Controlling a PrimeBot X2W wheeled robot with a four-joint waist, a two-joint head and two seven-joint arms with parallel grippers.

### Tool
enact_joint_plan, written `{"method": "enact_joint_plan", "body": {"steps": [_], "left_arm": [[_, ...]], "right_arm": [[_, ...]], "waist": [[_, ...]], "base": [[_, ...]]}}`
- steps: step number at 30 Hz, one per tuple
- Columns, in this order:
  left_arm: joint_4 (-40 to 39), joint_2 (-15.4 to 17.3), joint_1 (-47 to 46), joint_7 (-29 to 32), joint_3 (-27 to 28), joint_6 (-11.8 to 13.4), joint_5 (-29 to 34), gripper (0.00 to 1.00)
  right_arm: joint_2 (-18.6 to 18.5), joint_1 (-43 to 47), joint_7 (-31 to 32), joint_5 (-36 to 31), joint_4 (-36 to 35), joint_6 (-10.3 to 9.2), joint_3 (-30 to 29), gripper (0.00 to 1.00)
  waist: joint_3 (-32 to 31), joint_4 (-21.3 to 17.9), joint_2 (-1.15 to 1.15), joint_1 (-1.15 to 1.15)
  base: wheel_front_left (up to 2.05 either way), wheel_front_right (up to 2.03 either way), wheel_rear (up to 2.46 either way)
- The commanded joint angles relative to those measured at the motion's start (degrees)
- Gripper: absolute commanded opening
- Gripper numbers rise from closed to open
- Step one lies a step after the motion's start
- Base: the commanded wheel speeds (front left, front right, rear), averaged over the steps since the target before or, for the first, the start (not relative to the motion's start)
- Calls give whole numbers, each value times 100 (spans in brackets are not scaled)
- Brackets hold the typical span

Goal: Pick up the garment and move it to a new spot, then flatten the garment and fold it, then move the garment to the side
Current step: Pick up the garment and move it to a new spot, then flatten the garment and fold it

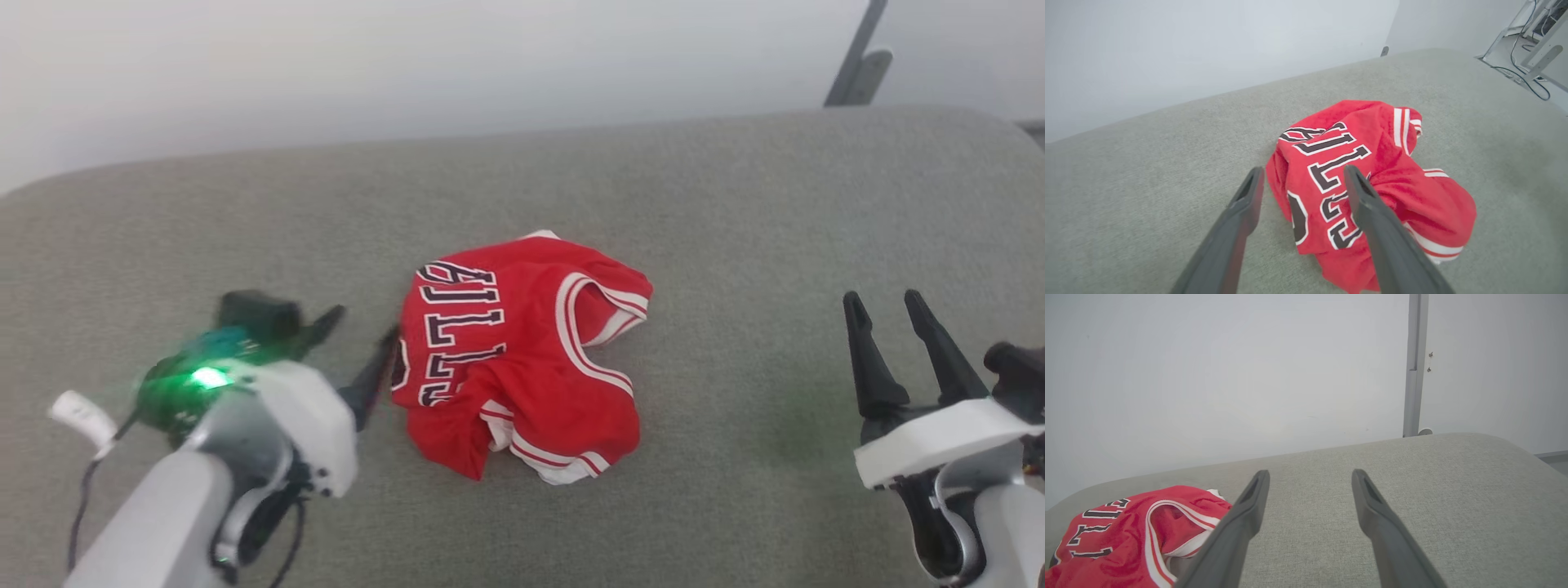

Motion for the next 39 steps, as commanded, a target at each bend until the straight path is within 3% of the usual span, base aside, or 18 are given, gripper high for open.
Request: {"method": "enact_joint_plan", "body": {"steps": [1, 11, 18, 28, 39], "left_arm": [[-7, 84, 169, -195, 140, 45, 4, 100], [104, 410, 1138, -1695, 1054, 153, -211, 100], [248, 496, 1844, -2396, 1594, 189, -451, 100], [319, 461, 2431, -2776, 1807, 34, -701, 100], [393, 404, 2417, -2882, 1781, -45, -735, 100]], "right_arm": [[4, 102, 31, -11, -23, -2, -35, 100], [43, 494, 127, -86, -61, -2, -271, 100], [104, 710, 160, -179, -119, -2, -459, 100], [130, 843, 177, -222, -162, -2, -567, 100], [147, 897, 233, -250, -232, -2, -568, 100]], "waist": [[-172, 144, 0, 0], [-619, 470, 0, 0], [-753, 637, 0, 0], [-818, 769, 0, 0], [-827, 793, 0, 0]], "base": [[0, 0, 0], [0, 0, 0], [0, 0, 0], [0, 0, 0], [0, 0, 0]]}}
